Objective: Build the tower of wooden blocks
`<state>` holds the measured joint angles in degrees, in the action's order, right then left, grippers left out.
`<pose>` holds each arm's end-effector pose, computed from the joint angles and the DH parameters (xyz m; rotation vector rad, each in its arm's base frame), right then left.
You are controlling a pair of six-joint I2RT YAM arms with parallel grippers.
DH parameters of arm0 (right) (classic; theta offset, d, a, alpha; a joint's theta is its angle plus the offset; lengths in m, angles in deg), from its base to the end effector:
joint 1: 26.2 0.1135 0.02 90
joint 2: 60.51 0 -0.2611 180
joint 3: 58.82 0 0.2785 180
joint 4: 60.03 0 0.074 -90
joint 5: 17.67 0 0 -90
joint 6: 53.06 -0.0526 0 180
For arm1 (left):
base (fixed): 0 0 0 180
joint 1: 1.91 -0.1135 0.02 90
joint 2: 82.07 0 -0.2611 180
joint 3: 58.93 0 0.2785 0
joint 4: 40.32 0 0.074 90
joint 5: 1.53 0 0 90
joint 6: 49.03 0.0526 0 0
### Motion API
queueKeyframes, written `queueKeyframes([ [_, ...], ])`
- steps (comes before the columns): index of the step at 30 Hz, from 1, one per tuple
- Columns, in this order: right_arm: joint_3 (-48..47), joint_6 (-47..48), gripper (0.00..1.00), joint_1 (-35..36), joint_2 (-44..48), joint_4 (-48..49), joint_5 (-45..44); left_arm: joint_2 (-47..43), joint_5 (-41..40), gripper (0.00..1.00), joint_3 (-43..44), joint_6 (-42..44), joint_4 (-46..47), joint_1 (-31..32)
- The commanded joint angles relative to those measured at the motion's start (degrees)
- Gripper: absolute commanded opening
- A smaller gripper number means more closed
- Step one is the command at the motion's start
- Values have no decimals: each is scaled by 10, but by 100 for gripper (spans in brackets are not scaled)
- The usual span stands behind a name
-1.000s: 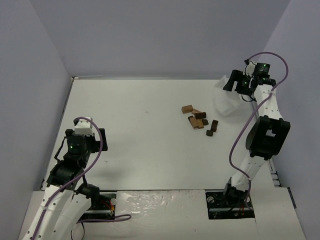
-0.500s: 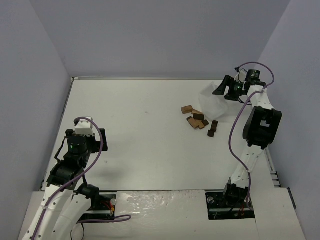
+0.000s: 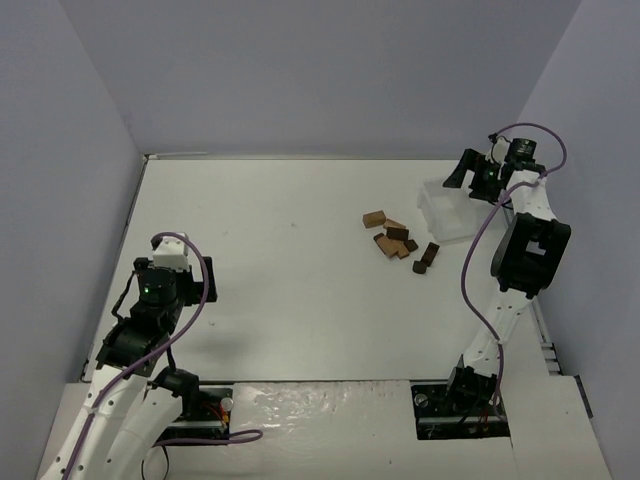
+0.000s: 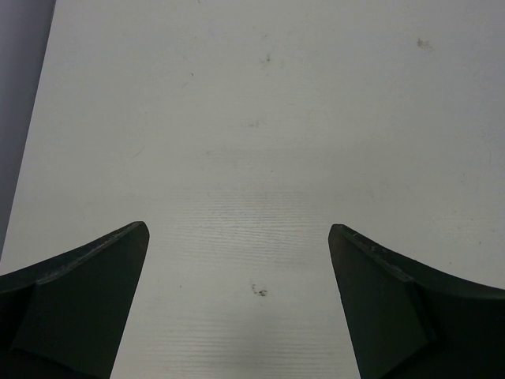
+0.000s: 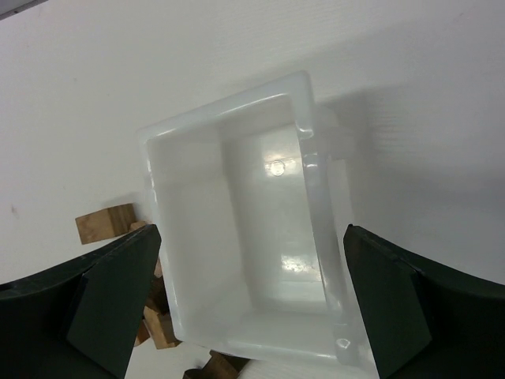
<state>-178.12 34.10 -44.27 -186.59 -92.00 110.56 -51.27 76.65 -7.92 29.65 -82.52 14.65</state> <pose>0.5237 -0.1366 0.2195 0.0380 2.1406 0.5913 0.1693 -0.0391 0.2964 -0.0467 1.9474 -0.1206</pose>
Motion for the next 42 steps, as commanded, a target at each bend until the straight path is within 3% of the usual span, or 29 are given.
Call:
queueKeyframes([
  [1,-26,17,100,4,52,13,-87,7,4,97,31,-2,25,3],
  [7,-12,57,98,38,103,13,-185,4,0,97,31,-2,25,3],
  [12,33,100,85,99,147,14,-266,1,0,97,31,-1,26,3],
  [21,79,101,74,137,130,14,-283,-2,-3,97,32,0,24,3],
  [33,86,120,44,163,78,15,-296,5,-4,97,31,1,25,3],
  [40,78,138,38,167,66,15,-284,12,-6,97,32,1,24,3],
  [42,73,143,29,168,61,14,-289,15,-7,97,31,1,24,3],
])
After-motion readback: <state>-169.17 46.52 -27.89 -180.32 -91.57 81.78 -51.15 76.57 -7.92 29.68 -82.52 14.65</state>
